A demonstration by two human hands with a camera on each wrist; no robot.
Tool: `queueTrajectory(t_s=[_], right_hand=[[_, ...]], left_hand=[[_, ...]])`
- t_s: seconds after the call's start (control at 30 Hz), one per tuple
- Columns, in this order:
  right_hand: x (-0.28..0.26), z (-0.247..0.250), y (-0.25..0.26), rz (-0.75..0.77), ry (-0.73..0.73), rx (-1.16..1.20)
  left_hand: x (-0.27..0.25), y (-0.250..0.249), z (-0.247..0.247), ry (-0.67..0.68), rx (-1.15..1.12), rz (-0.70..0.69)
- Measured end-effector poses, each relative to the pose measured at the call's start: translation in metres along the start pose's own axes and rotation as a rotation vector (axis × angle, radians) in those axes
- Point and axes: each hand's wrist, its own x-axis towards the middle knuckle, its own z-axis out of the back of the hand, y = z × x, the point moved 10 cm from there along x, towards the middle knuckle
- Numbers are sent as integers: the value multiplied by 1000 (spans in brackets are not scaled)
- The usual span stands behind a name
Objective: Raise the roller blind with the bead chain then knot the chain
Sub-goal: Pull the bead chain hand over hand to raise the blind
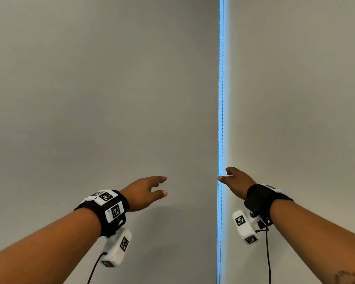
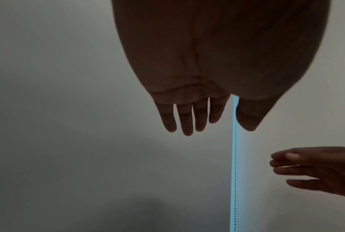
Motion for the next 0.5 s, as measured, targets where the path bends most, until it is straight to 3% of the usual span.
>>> queueTrajectory(t_s=[0.33, 0.5], right_hand=[[81, -9, -46, -59, -26, 109], [110, -16, -44, -46, -88, 268]], left_hand=[[129, -13, -73, 76, -10, -56], [173, 11, -81, -25, 37, 11]])
